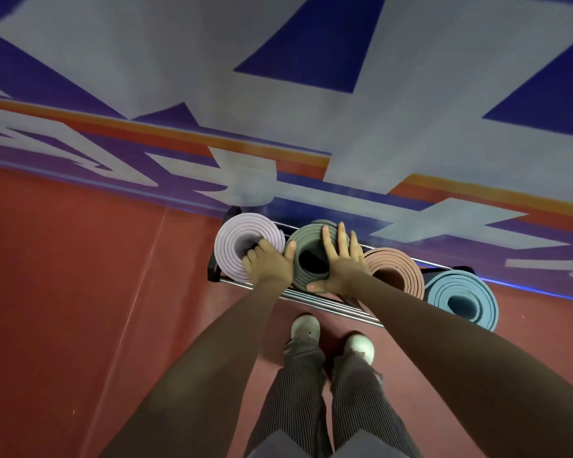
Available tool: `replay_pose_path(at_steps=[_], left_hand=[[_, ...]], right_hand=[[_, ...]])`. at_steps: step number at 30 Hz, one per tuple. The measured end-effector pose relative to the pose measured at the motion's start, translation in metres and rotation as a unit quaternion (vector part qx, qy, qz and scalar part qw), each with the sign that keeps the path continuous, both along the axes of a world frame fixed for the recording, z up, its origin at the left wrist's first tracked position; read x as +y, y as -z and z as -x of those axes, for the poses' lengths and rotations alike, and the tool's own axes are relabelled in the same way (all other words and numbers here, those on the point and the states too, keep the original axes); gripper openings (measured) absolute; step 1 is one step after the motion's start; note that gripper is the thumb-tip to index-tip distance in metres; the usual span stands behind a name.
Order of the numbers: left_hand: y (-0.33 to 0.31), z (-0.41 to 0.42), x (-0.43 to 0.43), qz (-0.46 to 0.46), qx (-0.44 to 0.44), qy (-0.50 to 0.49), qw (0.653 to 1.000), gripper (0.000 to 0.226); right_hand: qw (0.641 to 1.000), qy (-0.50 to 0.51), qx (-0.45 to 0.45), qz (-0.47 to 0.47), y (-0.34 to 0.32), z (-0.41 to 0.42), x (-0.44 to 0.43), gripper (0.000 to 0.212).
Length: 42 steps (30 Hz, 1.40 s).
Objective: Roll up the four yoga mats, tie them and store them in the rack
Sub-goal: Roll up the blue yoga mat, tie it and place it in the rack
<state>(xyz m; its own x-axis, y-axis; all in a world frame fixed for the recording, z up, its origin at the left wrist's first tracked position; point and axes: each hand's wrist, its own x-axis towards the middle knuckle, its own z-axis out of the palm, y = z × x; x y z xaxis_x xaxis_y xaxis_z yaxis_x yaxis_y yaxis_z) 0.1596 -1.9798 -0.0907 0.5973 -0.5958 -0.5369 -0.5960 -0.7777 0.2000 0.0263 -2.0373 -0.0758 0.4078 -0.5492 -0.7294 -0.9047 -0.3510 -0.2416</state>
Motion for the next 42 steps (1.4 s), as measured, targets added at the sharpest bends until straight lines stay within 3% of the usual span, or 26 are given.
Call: replay_pose_path(at_steps=[6,10,13,17,21,30,34,39,42], left_hand=[[-0.013,-0.012,-0.009,-0.035,0.094,-0.038,0.994,0.086],[-0.023,0.004,-0.007,-0.078,0.072,-0.021,0.994,0.124],[-0.021,0.021,-0.006,-0.095,0.028,-0.012,0.995,0.134],[-0.015,0.032,-0.009,-0.123,-0.027,-0.014,0.992,0.118],[-0.006,0.035,-0.016,-0.131,-0.051,-0.024,0.99,0.106],[0.008,0.043,-0.03,-0.127,-0.068,-0.057,0.988,0.086],[0.002,0.052,-0.024,-0.121,-0.059,-0.053,0.989,0.098],[-0.004,0.041,-0.035,-0.147,-0.033,-0.08,0.985,0.095],[-0.014,0.037,-0.044,-0.158,-0.002,-0.11,0.981,0.094]], right_hand=[[0.999,0.011,-0.02,0.044,-0.003,0.018,0.01,0.113],[0.994,0.071,0.058,0.066,-0.013,0.031,0.014,0.12],[0.983,0.139,0.109,0.054,-0.018,0.037,0.018,0.125],[0.965,0.241,0.102,-0.01,-0.017,0.049,0.022,0.121],[0.933,0.351,0.078,-0.009,-0.014,0.055,0.03,0.125],[0.949,0.313,0.043,0.004,-0.011,0.064,0.008,0.125],[0.949,0.313,0.027,0.0,-0.01,0.07,0.002,0.125],[0.95,0.311,0.024,0.007,-0.007,0.072,0.007,0.115],[0.949,0.314,0.018,0.022,-0.01,0.073,0.005,0.099]])
